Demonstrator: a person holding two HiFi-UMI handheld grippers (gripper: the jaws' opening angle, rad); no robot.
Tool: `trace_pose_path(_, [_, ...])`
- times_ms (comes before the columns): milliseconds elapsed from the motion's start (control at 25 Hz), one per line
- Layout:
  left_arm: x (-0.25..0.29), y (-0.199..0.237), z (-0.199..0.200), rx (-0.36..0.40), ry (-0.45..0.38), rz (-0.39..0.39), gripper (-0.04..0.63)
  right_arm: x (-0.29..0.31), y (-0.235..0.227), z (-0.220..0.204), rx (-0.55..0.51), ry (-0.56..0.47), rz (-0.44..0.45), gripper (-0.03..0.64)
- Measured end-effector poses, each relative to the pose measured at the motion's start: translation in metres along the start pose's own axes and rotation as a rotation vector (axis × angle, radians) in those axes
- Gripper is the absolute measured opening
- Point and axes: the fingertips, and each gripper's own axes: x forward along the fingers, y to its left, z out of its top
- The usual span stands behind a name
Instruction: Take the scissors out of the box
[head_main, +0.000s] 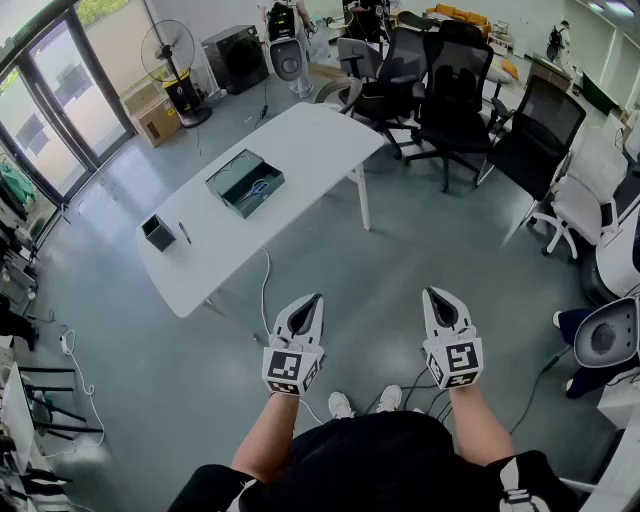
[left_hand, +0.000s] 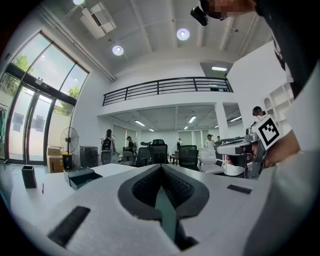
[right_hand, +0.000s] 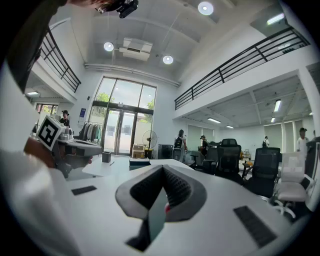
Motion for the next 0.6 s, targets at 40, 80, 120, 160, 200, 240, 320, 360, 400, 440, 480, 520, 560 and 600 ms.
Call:
trace_pose_path(40, [-0.002, 0.001, 0.000, 0.000, 0.001, -0.001, 0.009, 0.000, 0.003, 0.000, -0.001, 0.002, 0.001, 0.005])
trace_pose_path(80, [-0.005, 0.003, -0.001, 0.000, 0.002, -0.002, 0.009, 0.000, 0.006, 0.000, -0.003, 0.004, 0.002, 0.005])
trace_pose_path(120, [-0.007, 0.004, -0.001, -0.001, 0.004, -0.003, 0.009, 0.001, 0.009, 0.000, -0.004, 0.007, 0.003, 0.005])
trace_pose_path(160, [-0.009, 0.005, -0.002, -0.001, 0.006, -0.005, 0.009, 0.001, 0.011, 0.000, -0.005, 0.010, 0.004, 0.005])
trace_pose_path(200, [-0.010, 0.007, -0.002, -0.002, 0.008, -0.007, 0.009, 0.002, 0.013, 0.001, -0.005, 0.013, 0.004, 0.005])
trace_pose_path(240, [-0.011, 0.009, -0.003, -0.003, 0.010, -0.009, 0.009, 0.003, 0.015, 0.001, -0.006, 0.016, 0.005, 0.005])
trace_pose_path(320, [-0.012, 0.014, -0.005, -0.003, 0.012, -0.013, 0.009, 0.008, 0.020, 0.002, -0.004, 0.013, 0.007, 0.005])
trace_pose_path(360, [-0.013, 0.018, -0.006, -0.002, 0.014, -0.014, 0.009, 0.011, 0.023, 0.003, 0.002, 0.010, 0.010, 0.005])
trace_pose_path(400, [-0.015, 0.023, -0.007, 0.000, 0.016, -0.014, 0.009, 0.014, 0.027, 0.004, 0.008, 0.008, 0.013, 0.005])
trace_pose_path(440, [-0.017, 0.027, -0.008, 0.001, 0.017, -0.015, 0.009, 0.017, 0.032, 0.003, 0.013, 0.008, 0.016, 0.005])
trace_pose_path(480, [-0.018, 0.032, -0.009, 0.003, 0.017, -0.015, 0.009, 0.021, 0.036, 0.003, 0.015, 0.009, 0.019, 0.005])
trace_pose_path(520, [-0.020, 0.036, -0.009, 0.004, 0.015, -0.016, 0.009, 0.024, 0.040, 0.002, 0.014, 0.010, 0.020, 0.005])
trace_pose_path(560, [-0.021, 0.040, -0.009, 0.005, 0.013, -0.018, 0.009, 0.028, 0.043, 0.002, 0.013, 0.012, 0.021, 0.005])
trace_pose_path(600, [-0.022, 0.044, -0.009, 0.006, 0.012, -0.019, 0.009, 0.032, 0.048, 0.002, 0.013, 0.014, 0.023, 0.005])
